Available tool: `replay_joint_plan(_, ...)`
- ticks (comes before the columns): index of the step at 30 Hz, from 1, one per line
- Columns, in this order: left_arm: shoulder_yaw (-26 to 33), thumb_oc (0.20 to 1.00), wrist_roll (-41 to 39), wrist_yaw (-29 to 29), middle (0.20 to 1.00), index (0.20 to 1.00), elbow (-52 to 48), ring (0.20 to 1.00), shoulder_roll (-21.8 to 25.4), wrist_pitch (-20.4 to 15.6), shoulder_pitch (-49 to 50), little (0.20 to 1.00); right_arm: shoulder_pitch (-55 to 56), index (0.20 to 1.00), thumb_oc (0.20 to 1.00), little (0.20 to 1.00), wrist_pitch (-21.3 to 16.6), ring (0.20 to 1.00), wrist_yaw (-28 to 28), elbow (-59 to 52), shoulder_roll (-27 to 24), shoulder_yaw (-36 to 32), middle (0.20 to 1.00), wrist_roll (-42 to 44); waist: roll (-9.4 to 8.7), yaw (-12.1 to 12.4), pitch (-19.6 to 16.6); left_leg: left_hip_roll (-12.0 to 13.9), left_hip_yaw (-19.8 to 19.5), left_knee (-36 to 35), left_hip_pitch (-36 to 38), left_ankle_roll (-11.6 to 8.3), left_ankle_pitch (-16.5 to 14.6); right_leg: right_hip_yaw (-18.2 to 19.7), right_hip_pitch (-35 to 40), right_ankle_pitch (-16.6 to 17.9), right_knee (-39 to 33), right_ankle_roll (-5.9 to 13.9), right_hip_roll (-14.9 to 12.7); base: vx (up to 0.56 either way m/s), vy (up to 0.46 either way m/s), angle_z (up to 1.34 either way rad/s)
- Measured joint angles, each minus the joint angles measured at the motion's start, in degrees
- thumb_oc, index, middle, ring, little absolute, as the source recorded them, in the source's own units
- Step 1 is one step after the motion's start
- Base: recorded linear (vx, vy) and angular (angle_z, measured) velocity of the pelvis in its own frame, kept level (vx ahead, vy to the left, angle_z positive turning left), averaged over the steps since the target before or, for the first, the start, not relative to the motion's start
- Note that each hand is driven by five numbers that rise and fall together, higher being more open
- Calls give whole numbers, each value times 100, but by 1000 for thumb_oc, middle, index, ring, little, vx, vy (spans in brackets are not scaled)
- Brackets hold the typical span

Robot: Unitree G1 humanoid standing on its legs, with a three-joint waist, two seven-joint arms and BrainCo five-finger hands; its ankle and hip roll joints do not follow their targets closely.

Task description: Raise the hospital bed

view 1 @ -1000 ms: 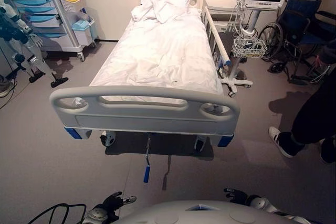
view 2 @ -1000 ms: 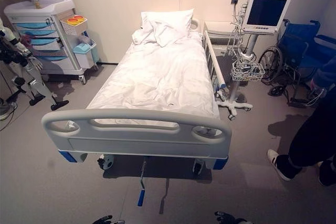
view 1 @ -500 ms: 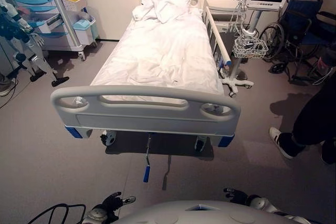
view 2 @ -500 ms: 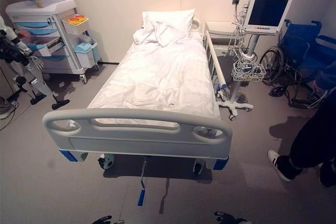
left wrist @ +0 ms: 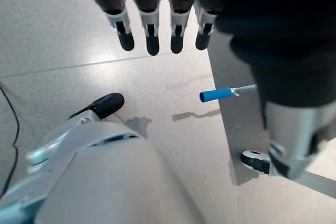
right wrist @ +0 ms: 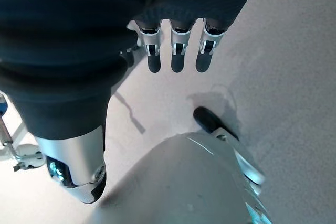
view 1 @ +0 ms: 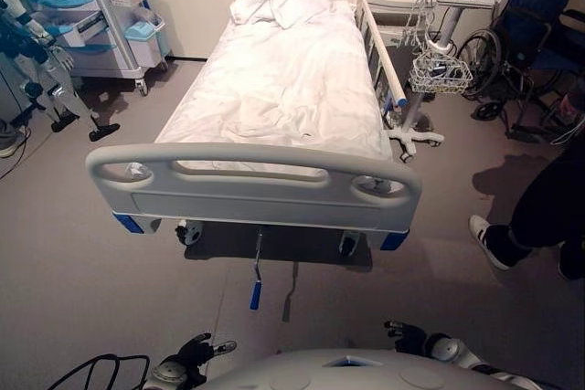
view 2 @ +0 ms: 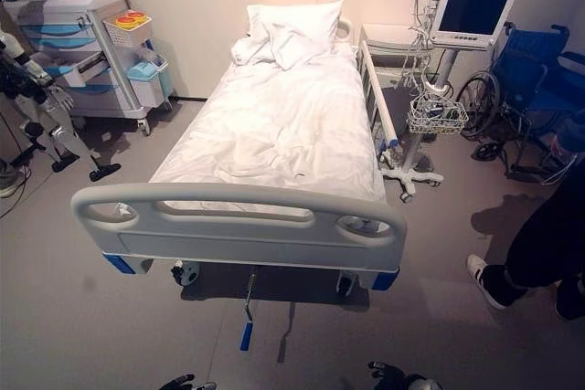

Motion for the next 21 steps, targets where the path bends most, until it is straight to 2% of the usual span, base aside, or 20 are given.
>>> replay_joint_plan(5, 3, 1000, -69, 45, 1000, 1000, -65, 1000, 25, -1, -114, 1000, -79, 1000, 1000, 1000, 0, 1000, -13, -62, -57, -1, 1000, 6, 0, 1, 143, -16, -47, 29, -283, 16, 54, -25, -263, 34, 16, 4, -14, -111, -8, 3)
replay_joint_plan(8, 58, 1000, -250, 121, 1000, 1000, -11, 1000, 209, 23, -418, 1000, -313, 1000, 1000, 1000, 3, 1000, -31, -169, -171, -1, 1000, 111, 4, 14, 466, -37, -62, 36, -651, 33, 164, -19, -639, 115, 105, -3, -25, -151, 4, 0)
replay_joint_plan(10, 17, 1000, -347, 212, 1000, 1000, -412, 1000, 303, -60, -372, 1000, -352, 1000, 1000, 1000, -22, 1000, -76, -355, -327, -28, 1000, 120, 30, -15, 647, -56, -79, 73, -882, 51, 197, -22, -869, 145, 146, 2, -55, -160, -7, 2)
replay_joint_plan(14, -7, 1000, -519, 483, 1000, 1000, -414, 1000, 228, -81, -877, 1000, -854, 1000, 1000, 1000, -62, 1000, -366, -113, -411, -23, 1000, 335, 84, -10, 1033, -81, -101, 215, -1512, 86, 258, -13, -1459, 254, 193, -8, -81, -61, -11, 0)
replay_joint_plan(18, -111, 1000, -685, 572, 1000, 1000, -444, 1000, 179, -126, -1160, 1000, -1168, 1000, 1000, 1000, -137, 1000, -604, -98, -418, -14, 1000, 351, 93, -29, 1208, -65, -93, 203, -1634, 73, 286, -19, -1614, 262, 168, -11, -67, -103, -13, -3)
replay_joint_plan(21, -288, 1000, -901, 718, 1000, 1000, -437, 1000, 180, -141, -1628, 1000, -1554, 1000, 1000, 1000, -187, 1000, -832, -105, -429, 39, 1000, 424, 70, -41, 1361, -91, -99, 324, -2270, 96, 318, -9, -2300, 301, 381, -23, -89, -114, -8, -8)
